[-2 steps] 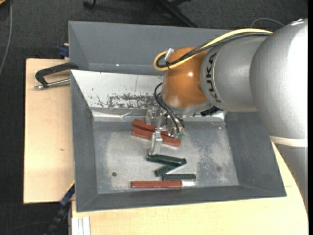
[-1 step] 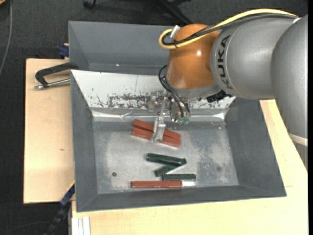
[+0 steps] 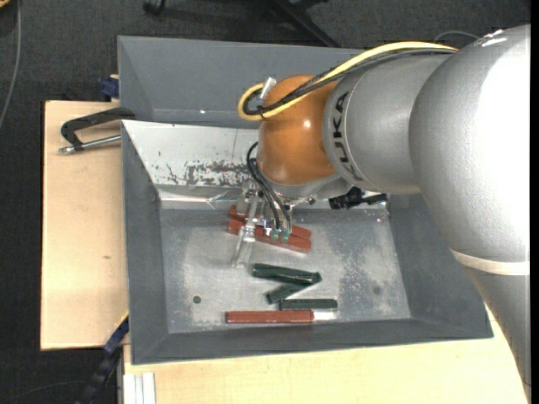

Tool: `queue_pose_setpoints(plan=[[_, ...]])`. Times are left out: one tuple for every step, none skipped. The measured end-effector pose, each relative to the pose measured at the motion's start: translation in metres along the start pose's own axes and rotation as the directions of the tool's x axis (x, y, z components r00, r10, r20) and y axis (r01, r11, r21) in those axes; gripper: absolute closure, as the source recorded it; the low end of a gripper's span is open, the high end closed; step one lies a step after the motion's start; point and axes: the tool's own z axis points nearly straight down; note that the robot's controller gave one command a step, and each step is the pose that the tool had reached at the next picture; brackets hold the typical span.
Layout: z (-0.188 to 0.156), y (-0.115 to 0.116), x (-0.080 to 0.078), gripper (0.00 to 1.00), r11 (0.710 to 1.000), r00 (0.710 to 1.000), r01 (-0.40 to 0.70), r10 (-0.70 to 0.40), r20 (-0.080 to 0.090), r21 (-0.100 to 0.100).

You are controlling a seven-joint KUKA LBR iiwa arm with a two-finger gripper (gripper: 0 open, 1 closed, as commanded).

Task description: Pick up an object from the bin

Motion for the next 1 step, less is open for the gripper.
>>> queue_pose_setpoints(plan=[[0.0278, -0.0332, -0.0282, 0.0, 0.997, 0.997, 0.073, -0.073, 0.008, 0.0]])
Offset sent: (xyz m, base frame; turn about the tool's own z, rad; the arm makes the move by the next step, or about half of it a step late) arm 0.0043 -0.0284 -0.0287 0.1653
